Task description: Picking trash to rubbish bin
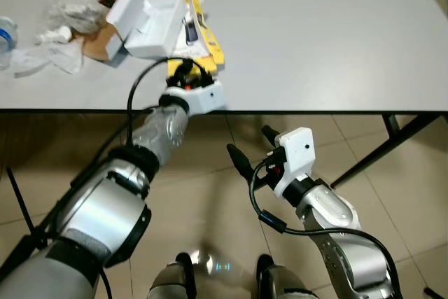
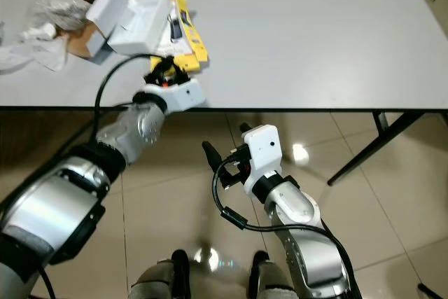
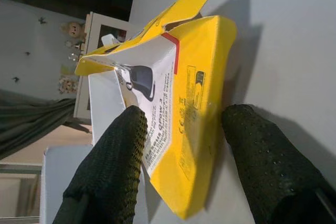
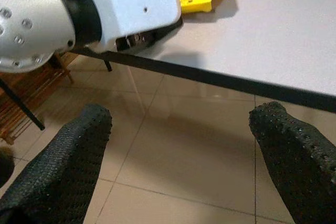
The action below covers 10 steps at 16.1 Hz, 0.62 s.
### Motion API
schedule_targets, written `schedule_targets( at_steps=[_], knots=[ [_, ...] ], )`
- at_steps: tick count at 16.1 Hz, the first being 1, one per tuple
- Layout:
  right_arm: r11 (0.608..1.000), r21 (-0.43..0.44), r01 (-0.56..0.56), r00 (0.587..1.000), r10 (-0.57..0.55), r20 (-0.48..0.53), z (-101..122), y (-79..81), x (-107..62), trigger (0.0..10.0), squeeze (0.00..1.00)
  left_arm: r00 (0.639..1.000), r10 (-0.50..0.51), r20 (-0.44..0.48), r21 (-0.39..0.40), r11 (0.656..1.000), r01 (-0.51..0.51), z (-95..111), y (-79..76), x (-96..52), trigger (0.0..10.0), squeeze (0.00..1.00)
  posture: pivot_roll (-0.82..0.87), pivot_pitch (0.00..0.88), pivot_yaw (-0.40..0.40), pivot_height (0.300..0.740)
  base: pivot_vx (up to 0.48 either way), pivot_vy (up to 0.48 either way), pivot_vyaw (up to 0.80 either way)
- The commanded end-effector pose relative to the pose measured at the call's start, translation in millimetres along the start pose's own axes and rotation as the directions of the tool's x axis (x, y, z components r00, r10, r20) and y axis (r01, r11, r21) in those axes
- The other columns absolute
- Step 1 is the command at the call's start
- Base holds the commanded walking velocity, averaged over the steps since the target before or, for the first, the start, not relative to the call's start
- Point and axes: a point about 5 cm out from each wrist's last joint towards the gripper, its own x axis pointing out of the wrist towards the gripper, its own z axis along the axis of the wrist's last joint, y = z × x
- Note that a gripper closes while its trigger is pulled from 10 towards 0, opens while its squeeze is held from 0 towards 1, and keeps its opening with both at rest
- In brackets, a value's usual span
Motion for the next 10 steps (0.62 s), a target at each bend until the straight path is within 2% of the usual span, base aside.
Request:
schedule_targets(
  at_steps=[1, 9, 10],
  knots=[
    [1.0, 0.025, -0.004, 1.0, 0.004, -0.002, 1, 5.0, -5.4, 10.0, 0.0, 0.999, -0.024, -0.046, 0.043, 0.999, 0.026, -11, -3.8, -2.5, 10.0, 0.0, -0.17, 0.354, 0.019, 0.74, 0.0, 0.0, 0.0],
    [0.997, 0.076, 0.027, 0.999, -0.024, -0.032, 3, 15.8, -23.4, 10.0, 0.0, 0.992, 0.017, -0.123, 0.049, 0.999, -0.011, -25, 15.0, 0.9, 10.0, 0.0, -0.2, 0.423, 0.008, 0.74, 0.0, 0.0, 0.0],
    [0.996, 0.08, 0.031, 0.999, -0.028, -0.038, 2, 16.4, -24.3, 10.0, 0.0, 0.991, 0.018, -0.131, 0.035, 0.999, -0.013, -25, 14.8, 0.7, 8.3, 0.0, -0.2, 0.424, 0.007, 0.74, 0.0, 0.0, 0.0]
  ],
)
